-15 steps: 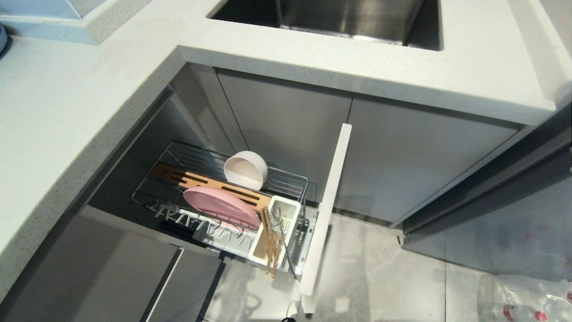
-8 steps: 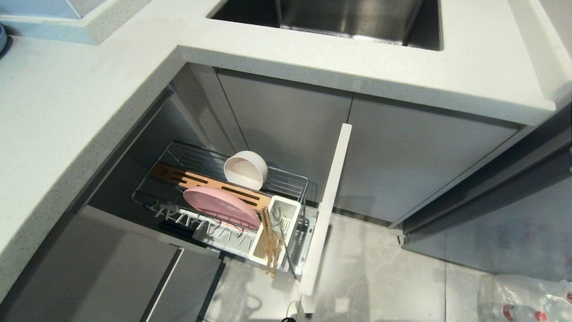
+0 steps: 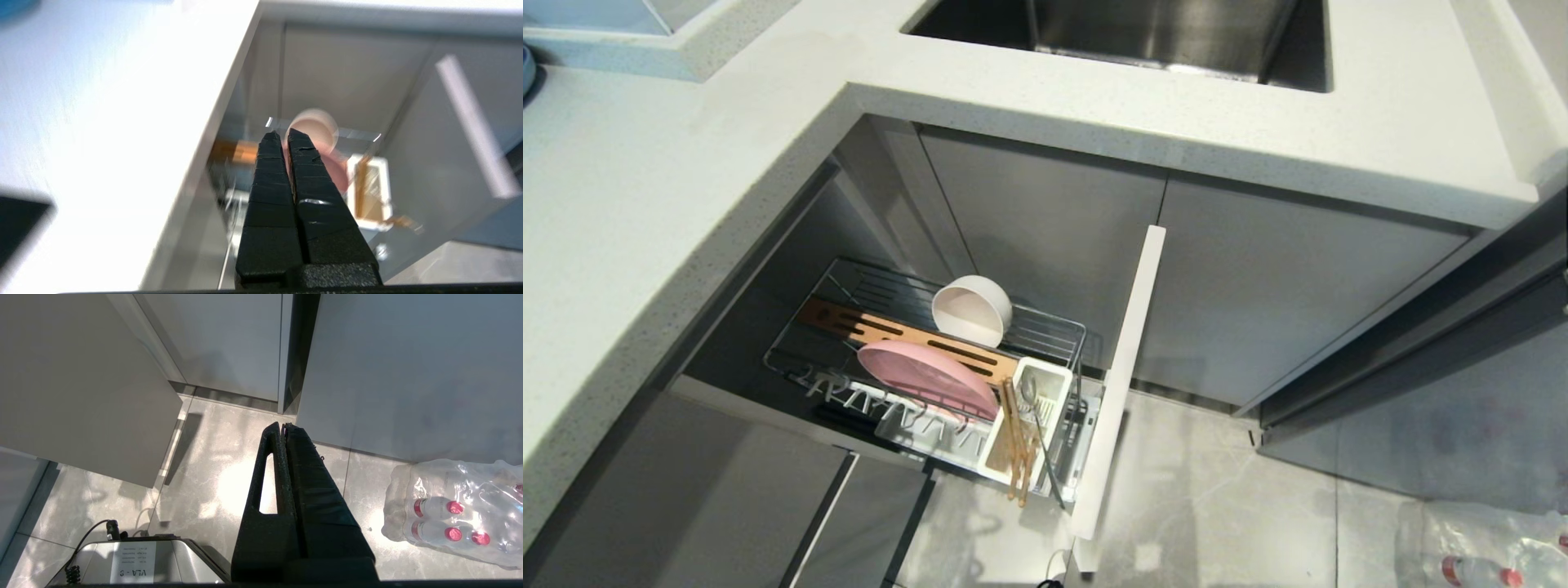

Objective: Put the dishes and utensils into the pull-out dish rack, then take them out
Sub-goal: Take the plate out of the cupboard

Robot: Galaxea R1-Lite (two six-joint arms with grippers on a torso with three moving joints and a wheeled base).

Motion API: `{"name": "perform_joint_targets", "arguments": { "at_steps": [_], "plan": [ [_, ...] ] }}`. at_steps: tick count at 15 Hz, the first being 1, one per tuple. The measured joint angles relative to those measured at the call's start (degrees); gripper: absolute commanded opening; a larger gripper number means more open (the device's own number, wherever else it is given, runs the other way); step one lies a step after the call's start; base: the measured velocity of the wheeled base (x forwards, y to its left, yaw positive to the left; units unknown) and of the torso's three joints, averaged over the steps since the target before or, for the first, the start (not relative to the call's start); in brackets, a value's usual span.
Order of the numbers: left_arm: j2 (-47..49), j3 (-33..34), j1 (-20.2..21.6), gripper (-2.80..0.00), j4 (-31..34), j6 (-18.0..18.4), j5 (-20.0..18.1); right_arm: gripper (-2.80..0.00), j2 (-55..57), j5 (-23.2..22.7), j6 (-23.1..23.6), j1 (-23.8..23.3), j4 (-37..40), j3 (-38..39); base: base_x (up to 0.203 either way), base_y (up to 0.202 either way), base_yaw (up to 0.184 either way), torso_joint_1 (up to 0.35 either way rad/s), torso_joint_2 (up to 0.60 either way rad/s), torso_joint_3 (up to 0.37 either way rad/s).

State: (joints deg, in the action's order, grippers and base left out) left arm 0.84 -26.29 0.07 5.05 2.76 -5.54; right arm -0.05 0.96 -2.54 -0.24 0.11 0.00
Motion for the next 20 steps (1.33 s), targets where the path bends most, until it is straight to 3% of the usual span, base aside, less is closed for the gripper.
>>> {"name": "perform_joint_targets", "arguments": {
  "at_steps": [3, 5, 7, 9, 13, 15, 18, 20],
  "plan": [
    [5.86, -14.72, -0.02, -2.80, 6.67, -0.74, -4.87, -2.80, 0.00, 0.00, 0.00, 0.00, 0.00, 0.00, 0.000, 0.000, 0.000, 0.000, 0.00, 0.000],
    [12.05, -24.44, 0.00, -2.80, 7.47, -4.54, -5.84, -2.80, 0.00, 0.00, 0.00, 0.00, 0.02, 0.00, 0.000, 0.000, 0.000, 0.000, 0.00, 0.000],
    [19.17, -34.72, 0.00, -2.80, 7.82, -11.81, -5.27, -2.80, 0.00, 0.00, 0.00, 0.00, 0.02, 0.00, 0.000, 0.000, 0.000, 0.000, 0.00, 0.000],
    [28.11, -44.35, 0.02, -2.80, 8.43, -22.14, -3.00, -2.80, 0.00, 0.00, 0.00, 0.00, 0.02, 0.00, 0.000, 0.000, 0.000, 0.000, 0.00, 0.000],
    [46.12, -58.37, -1.46, -2.80, 12.43, -43.44, 5.88, -2.80, 0.00, 0.00, 0.00, 0.02, 0.02, 0.00, 0.000, 0.000, 0.000, 0.000, 0.00, 0.000],
    [53.00, -61.31, -9.13, -2.80, 15.48, -51.62, 12.12, -2.80, 0.00, 0.00, 0.00, 0.00, 0.02, 0.00, 0.000, 0.000, 0.000, 0.000, 0.00, 0.000],
    [59.96, -59.80, -27.31, -2.80, 17.72, -59.69, 24.53, -2.80, 0.00, 0.00, 0.00, 0.00, 0.02, 0.00, 0.000, 0.000, 0.000, 0.000, 0.00, 0.000],
    [64.35, -56.85, -37.30, -2.80, 18.38, -64.90, 33.13, -2.80, 0.00, 0.00, 0.00, 0.00, 0.02, 0.00, 0.000, 0.000, 0.000, 0.000, 0.00, 0.000]
  ]
}}
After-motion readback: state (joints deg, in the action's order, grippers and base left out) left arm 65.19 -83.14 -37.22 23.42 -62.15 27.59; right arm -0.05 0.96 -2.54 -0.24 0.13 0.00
